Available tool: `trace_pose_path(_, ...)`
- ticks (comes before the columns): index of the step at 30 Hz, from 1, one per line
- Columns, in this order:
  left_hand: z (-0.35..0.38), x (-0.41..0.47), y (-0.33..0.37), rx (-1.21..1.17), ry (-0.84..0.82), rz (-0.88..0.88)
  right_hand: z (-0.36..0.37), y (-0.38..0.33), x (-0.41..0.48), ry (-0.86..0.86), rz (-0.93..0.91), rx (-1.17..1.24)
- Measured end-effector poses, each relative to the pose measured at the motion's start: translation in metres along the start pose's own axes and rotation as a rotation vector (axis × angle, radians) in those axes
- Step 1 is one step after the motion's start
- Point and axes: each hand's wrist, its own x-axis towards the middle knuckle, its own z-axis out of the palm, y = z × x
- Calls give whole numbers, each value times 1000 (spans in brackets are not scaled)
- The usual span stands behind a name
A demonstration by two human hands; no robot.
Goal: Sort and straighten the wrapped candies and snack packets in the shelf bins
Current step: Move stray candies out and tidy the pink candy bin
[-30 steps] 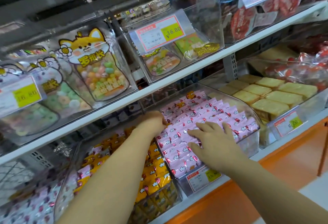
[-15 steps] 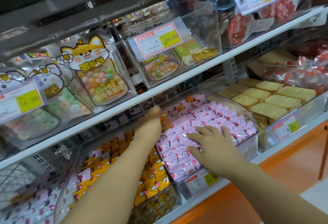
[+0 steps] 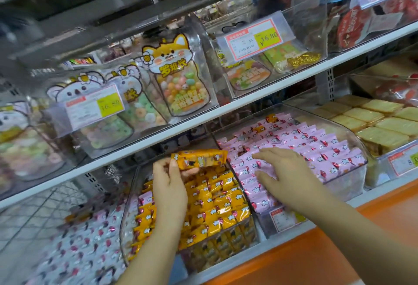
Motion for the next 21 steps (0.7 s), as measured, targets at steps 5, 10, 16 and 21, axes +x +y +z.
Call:
trace_pose_path(5, -47, -6, -11, -169, 38, -193, 17, -26, -2, -84, -61, 99)
trace_pose_path(10, -69, -6, -22, -70, -137, -342, 37, -43, -3, -148, -51, 64)
trace_pose_path(16, -93, -6, -22, 696, -310, 3, 45, -51, -1, -113, -3, 18)
trace_pose_path(21, -133, 9, -18, 719, -159, 36, 57, -70, -6, 13, -165, -74)
